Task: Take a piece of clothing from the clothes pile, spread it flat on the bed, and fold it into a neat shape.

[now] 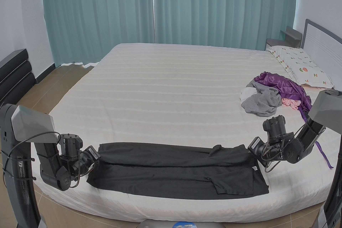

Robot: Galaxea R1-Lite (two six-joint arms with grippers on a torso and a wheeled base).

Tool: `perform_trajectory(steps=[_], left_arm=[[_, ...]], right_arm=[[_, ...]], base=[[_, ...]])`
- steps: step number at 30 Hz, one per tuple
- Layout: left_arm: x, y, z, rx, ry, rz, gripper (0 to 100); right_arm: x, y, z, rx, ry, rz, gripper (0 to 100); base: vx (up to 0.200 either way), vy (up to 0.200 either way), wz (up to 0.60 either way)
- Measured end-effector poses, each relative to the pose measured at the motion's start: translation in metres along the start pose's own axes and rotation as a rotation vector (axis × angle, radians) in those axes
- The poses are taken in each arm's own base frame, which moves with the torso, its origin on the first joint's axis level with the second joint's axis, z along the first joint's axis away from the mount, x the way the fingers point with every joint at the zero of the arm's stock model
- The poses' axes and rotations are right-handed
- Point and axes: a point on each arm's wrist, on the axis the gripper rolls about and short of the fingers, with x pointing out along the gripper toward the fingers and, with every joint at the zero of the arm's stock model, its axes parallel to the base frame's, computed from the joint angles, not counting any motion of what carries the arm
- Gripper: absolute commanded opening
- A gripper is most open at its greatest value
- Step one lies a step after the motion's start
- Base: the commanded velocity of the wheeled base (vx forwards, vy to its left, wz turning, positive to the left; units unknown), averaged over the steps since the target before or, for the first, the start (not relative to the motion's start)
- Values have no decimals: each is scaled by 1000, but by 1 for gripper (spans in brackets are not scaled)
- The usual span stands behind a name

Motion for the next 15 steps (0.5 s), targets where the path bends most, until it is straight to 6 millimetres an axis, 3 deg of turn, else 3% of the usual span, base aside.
perform_trajectory(steps=[5,15], left_arm=[[2,-8,10,26,-40,-31,0],[21,-29,34,55,-118,-87,0]], right_arm=[[0,7,17,27,-46,34,0],[1,24,32,37,-91,93,0]], base=[[0,0,0],[0,0,0]])
